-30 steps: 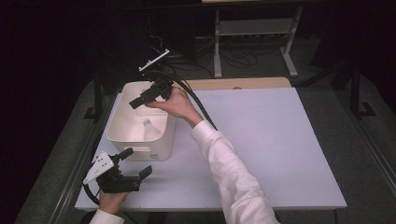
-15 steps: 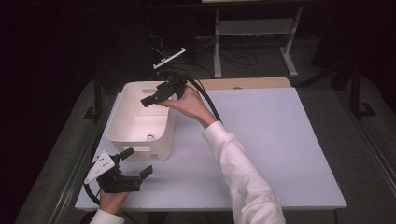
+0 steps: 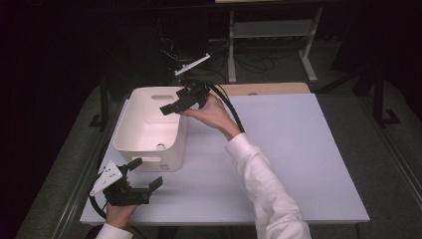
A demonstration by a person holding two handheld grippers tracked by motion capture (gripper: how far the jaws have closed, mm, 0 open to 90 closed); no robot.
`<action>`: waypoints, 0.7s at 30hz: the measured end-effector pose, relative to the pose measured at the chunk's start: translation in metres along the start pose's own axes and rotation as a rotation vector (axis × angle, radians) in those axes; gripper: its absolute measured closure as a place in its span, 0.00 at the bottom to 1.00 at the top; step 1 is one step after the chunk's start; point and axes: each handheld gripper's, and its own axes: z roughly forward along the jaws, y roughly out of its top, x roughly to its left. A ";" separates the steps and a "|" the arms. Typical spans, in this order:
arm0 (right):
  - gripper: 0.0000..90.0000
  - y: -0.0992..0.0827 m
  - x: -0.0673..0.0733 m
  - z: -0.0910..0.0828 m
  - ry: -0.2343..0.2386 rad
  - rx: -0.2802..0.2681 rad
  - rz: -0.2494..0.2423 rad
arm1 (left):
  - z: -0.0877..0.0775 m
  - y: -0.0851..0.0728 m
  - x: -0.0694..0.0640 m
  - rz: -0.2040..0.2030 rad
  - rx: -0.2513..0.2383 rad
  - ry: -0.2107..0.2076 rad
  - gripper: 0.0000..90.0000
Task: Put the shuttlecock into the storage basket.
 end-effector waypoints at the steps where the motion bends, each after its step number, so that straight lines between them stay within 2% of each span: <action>1: 0.00 -0.002 0.000 -0.003 0.000 -0.002 -0.001 | 0.000 0.000 0.000 0.000 0.000 0.001 0.00; 21: 0.00 -0.026 -0.004 -0.023 -0.008 -0.037 -0.003 | 0.001 0.000 0.000 -0.010 -0.007 0.003 0.00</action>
